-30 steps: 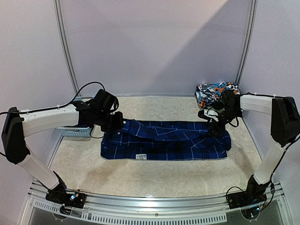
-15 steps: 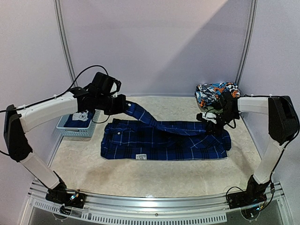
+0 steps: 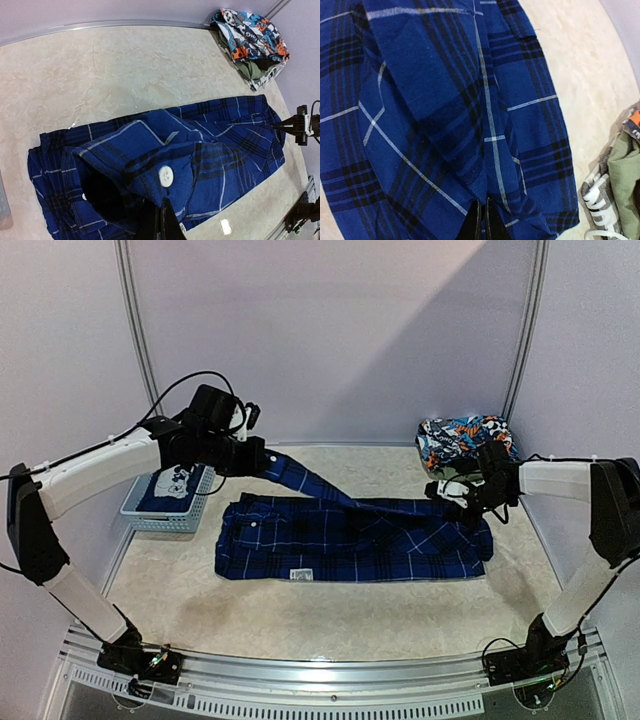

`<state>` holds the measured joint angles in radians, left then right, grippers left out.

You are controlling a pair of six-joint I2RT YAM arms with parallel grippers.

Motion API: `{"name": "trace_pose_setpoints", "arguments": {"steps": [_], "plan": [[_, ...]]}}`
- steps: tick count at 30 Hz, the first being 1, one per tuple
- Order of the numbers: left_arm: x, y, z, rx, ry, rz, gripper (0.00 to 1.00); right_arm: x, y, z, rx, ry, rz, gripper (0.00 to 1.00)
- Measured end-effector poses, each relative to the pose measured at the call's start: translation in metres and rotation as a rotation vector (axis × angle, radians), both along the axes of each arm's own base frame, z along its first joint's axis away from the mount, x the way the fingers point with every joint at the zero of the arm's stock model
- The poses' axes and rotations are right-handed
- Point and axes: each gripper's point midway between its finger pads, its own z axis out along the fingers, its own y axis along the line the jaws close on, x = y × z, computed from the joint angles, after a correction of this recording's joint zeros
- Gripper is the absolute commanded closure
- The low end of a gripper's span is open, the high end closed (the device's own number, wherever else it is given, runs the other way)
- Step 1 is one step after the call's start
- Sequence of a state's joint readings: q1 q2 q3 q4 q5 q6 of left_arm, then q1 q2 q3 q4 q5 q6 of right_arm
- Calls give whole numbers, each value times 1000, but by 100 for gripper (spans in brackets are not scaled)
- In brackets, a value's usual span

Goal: Fold and stack the mixed laundry pile
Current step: Adjust the rectangle-folded shirt at the center of the board.

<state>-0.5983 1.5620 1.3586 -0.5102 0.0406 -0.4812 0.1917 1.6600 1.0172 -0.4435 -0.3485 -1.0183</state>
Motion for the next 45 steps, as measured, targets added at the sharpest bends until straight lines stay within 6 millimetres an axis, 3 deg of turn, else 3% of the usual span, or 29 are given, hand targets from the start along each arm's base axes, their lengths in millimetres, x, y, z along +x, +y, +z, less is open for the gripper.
{"name": "trace_pose_setpoints", "arguments": {"steps": [7,14,18,19,23,27,30,34,40,45], "plan": [[-13,0,-8,6,22,-59,100,-17,2,22,16,-128,11,94],[-29,10,-32,33,83,-82,100,-39,2,-4,-69,-139,61,94],[-40,19,-41,36,108,-86,100,-44,-2,-3,-85,-152,68,94],[-42,19,-42,31,113,-91,100,-44,-1,-1,-83,-160,68,91],[-48,12,-37,-14,115,-131,100,-42,2,8,-44,-149,45,65],[-51,9,-25,-36,77,-159,100,-25,11,43,58,-143,-16,56],[-53,16,-25,-13,62,-158,100,-4,19,80,156,-162,-67,53],[-61,31,-62,39,138,-137,100,5,27,103,246,-147,-108,51],[-76,49,-120,133,288,-120,100,-1,30,90,270,-61,-136,49],[-76,52,-136,157,326,-108,100,-8,30,79,268,-12,-138,48]]}}
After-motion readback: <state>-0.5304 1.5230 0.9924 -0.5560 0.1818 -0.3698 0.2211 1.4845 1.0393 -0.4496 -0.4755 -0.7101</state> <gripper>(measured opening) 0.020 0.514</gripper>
